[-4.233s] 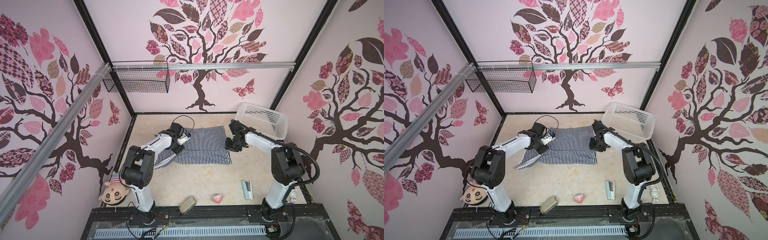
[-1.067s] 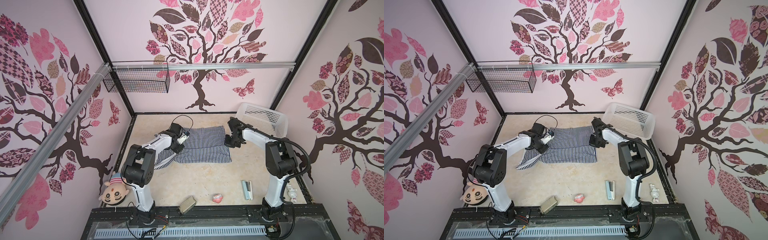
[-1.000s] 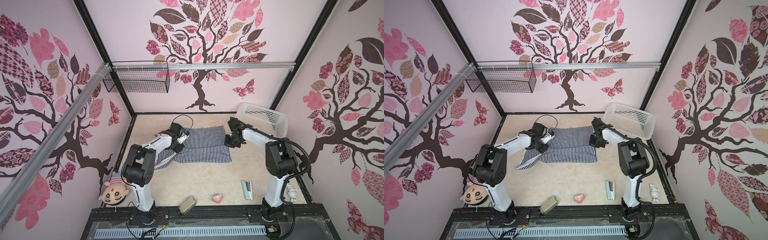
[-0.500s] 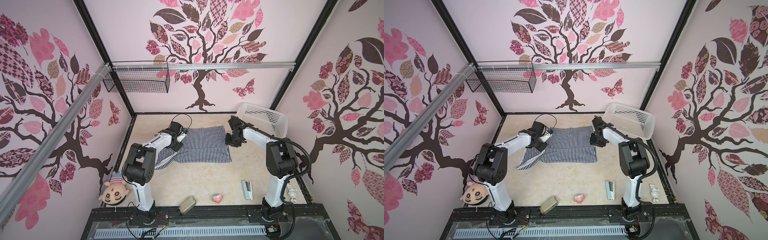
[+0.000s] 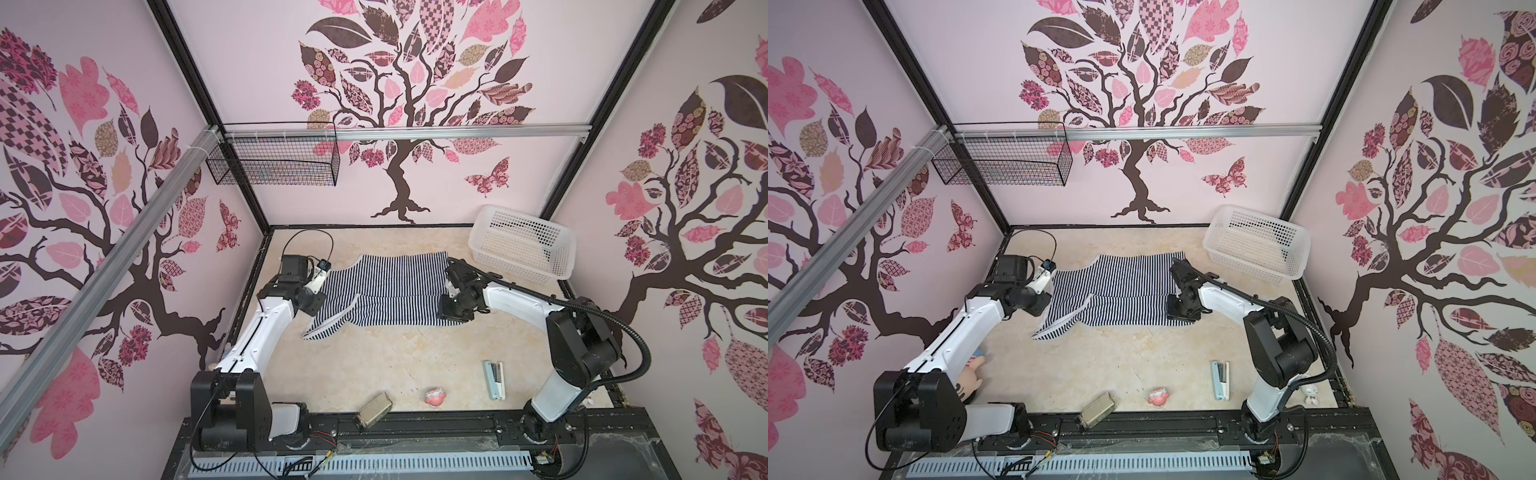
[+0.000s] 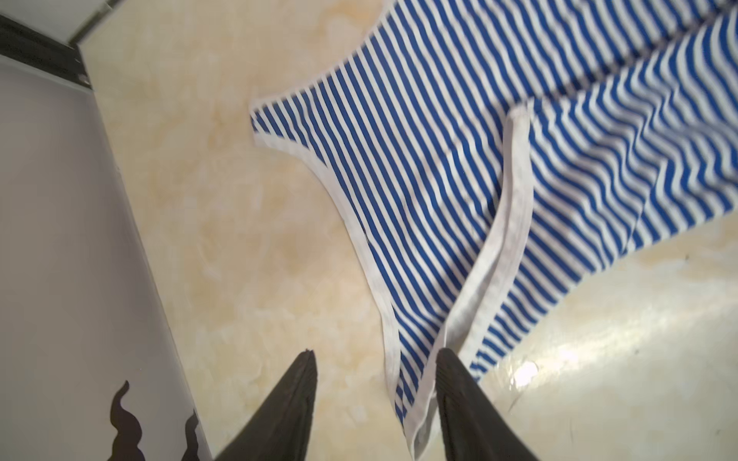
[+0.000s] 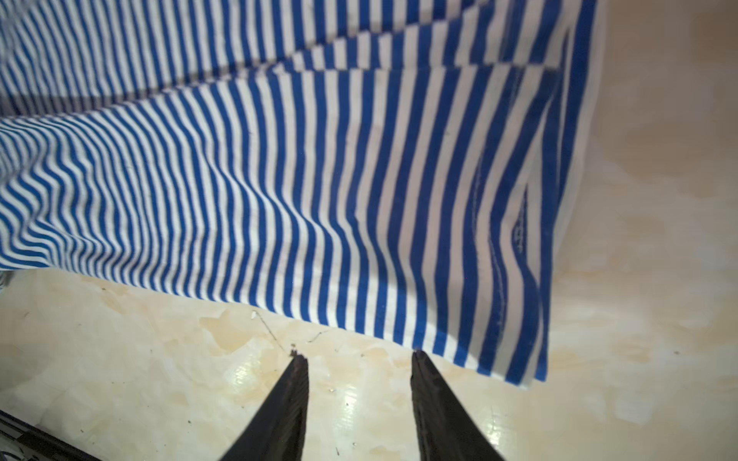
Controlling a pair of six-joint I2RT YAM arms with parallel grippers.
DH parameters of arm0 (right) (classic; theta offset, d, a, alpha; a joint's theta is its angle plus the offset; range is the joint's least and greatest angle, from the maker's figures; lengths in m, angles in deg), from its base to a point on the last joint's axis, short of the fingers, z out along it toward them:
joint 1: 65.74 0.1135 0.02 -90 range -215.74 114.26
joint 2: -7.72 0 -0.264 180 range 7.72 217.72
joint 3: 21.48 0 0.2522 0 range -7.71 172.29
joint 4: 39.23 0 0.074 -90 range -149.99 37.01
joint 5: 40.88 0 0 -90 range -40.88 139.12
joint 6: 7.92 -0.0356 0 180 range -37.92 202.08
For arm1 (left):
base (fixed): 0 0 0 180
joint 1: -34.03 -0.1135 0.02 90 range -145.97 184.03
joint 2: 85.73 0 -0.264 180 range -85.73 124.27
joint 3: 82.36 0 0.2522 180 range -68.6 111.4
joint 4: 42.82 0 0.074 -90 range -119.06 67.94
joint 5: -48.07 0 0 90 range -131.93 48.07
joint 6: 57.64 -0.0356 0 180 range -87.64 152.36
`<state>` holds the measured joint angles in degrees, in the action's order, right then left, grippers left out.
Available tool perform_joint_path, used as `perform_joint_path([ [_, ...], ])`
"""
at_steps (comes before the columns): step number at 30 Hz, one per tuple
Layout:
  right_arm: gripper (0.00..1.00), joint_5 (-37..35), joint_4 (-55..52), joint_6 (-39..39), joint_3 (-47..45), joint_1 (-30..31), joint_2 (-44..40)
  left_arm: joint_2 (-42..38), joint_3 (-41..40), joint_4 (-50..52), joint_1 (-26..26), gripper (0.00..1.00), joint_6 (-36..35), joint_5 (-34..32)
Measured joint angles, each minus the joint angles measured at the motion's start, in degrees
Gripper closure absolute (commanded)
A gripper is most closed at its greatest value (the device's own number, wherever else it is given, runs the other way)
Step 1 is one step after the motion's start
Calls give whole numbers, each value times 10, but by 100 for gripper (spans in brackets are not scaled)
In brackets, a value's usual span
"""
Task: Fold and stack tank tops
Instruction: Smooth out the tank top at the center of the table.
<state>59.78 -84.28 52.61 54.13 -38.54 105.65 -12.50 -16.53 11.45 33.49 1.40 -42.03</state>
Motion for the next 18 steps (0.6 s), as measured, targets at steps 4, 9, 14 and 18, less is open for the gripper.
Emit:
perform_joint_path([
  [4, 54, 3, 16, -2, -2, -4, 5, -31, -39, 33, -59, 37, -25, 32],
  [9, 54, 6, 34, -3, -2, -4, 31, -29, -40, 53, -78, 36, -54, 71],
  [14, 54, 5, 37, -3, 3, -4, 48, 12, -42, 60, -78, 36, -77, 96],
  [18, 54, 3, 37, -3, 5, -4, 49, 50, -42, 57, -79, 38, -88, 99],
])
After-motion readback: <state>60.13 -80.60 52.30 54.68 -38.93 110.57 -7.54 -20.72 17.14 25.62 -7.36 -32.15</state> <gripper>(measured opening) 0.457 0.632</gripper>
